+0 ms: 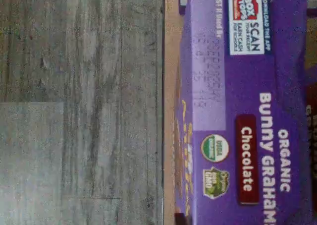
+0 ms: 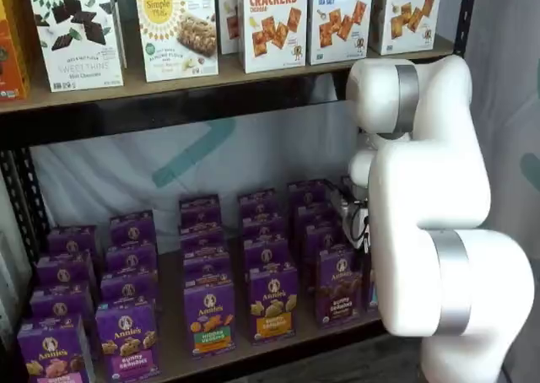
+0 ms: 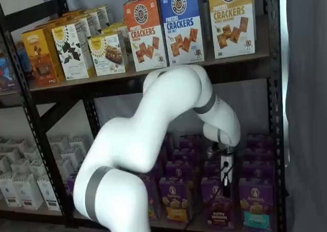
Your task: Pick up the purple box with a brown patch in the center, on the bottom shelf, the fifth box from the left
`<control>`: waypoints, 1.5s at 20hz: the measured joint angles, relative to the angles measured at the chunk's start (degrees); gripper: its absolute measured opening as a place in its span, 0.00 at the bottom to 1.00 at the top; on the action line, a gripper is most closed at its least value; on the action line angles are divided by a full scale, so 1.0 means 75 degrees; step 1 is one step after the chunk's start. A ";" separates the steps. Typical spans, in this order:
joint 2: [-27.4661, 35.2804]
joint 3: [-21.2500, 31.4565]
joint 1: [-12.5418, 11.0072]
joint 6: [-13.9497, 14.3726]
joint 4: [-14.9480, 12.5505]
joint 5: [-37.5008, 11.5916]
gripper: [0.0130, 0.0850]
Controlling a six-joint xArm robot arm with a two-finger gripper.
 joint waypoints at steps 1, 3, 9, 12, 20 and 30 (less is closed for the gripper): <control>-0.0036 0.0039 0.0001 0.0037 -0.0046 0.0033 0.28; -0.0138 0.0125 0.0001 0.0014 -0.0028 0.0218 0.28; -0.0661 0.0841 -0.0036 -0.0417 0.0436 0.0234 0.28; -0.0969 0.1298 -0.0043 -0.0585 0.0612 0.0151 0.28; -0.1919 0.2784 -0.0024 -0.0949 0.0990 -0.0373 0.28; -0.3766 0.5498 0.0264 -0.1477 0.1769 -0.1235 0.28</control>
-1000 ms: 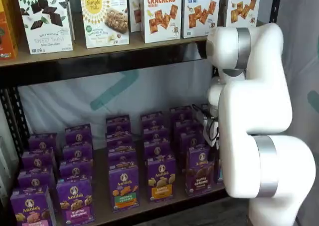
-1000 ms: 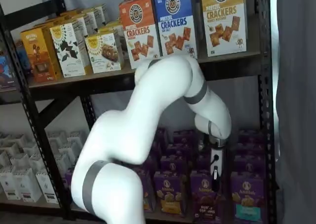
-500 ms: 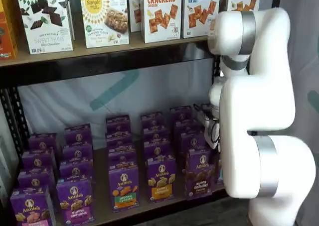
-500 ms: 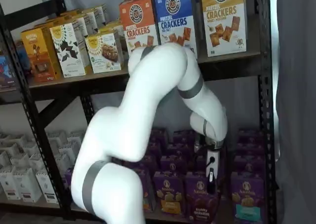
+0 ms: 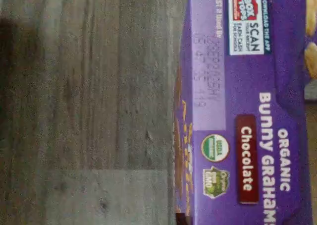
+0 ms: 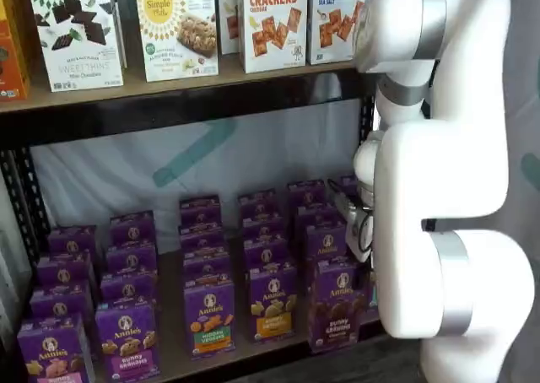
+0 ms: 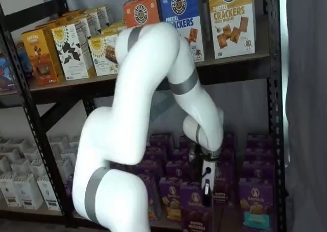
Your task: Pick up the purple box with a brown patch in the center, on the bottom shelf, the fifth box from the left
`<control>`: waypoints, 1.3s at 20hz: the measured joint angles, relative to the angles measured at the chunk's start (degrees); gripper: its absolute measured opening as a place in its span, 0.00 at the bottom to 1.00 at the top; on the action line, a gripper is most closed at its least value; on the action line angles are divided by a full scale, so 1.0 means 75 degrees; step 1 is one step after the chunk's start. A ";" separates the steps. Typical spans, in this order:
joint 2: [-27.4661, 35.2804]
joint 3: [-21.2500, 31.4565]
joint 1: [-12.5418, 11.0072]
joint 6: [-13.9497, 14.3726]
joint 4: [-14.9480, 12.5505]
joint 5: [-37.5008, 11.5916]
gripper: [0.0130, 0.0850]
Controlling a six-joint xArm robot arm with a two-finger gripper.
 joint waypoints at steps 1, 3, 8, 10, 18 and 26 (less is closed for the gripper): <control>-0.0164 0.0200 0.0058 -0.0018 0.0077 -0.0022 0.28; -0.0504 0.0591 0.0193 -0.0053 0.0250 -0.0043 0.28; -0.1449 0.1524 0.0600 -0.0107 0.0757 -0.0001 0.28; -0.1874 0.1879 0.0772 -0.0021 0.0864 0.0087 0.28; -0.3856 0.3218 0.1472 0.0204 0.1572 0.0540 0.28; -0.5749 0.4159 0.2245 0.1490 0.1234 0.0165 0.28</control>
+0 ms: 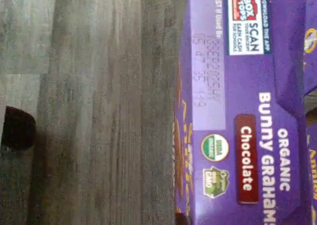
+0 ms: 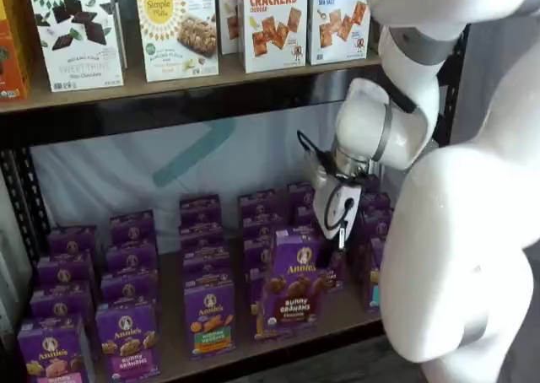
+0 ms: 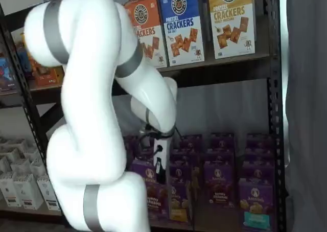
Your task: Pick up the purple box with a brown patch in the center, on the bottom shelf, the fifth box from the left
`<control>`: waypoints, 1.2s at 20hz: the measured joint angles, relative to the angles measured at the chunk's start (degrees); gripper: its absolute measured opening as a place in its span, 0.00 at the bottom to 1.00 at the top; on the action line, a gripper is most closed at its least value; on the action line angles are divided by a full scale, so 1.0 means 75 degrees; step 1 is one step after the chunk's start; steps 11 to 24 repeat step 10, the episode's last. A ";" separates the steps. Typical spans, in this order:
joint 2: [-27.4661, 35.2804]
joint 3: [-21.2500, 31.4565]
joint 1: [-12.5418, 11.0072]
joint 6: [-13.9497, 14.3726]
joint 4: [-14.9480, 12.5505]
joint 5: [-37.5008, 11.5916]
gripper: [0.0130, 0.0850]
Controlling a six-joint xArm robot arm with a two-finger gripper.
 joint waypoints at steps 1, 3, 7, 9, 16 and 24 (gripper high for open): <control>-0.0150 0.0053 0.0094 0.0254 -0.0173 -0.0069 0.28; -0.0388 0.0109 0.0278 0.0839 -0.0624 -0.0142 0.28; -0.0767 0.0136 0.0614 0.2040 -0.1620 -0.0177 0.28; -0.0936 0.0124 0.0722 0.2563 -0.2108 -0.0075 0.28; -0.1014 0.0113 0.0761 0.2748 -0.2284 0.0006 0.28; -0.1014 0.0113 0.0761 0.2748 -0.2284 0.0006 0.28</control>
